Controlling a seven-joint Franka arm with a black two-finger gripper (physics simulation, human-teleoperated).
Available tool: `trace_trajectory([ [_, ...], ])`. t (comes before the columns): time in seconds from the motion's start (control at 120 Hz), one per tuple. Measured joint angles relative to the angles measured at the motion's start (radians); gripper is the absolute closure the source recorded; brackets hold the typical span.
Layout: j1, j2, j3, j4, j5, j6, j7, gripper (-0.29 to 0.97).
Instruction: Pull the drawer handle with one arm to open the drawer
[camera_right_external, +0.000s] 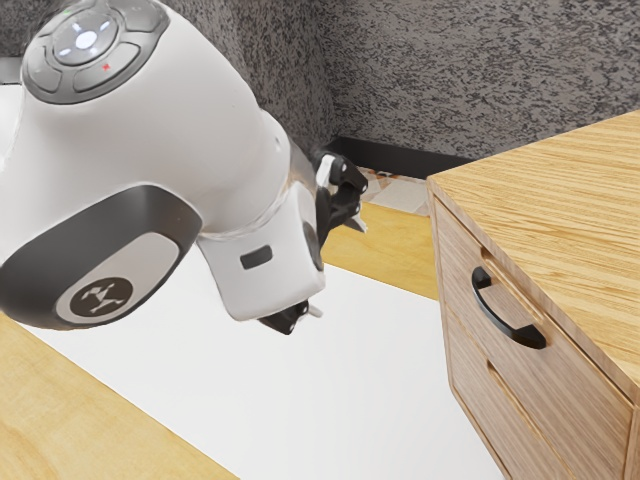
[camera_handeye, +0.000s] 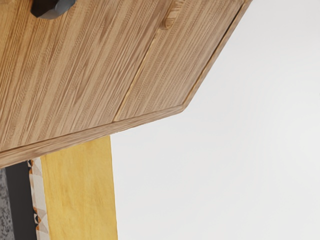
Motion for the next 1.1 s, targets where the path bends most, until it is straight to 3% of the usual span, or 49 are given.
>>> trace_trajectory([
  [0.467, 0.0, -0.01, -0.009, -0.021, -0.047, 0.048, 0.287, 0.03],
  [1.1, -0.004, 0.076, -0.109, 0.022, -0.043, 0.159, 0.447, 0.03],
])
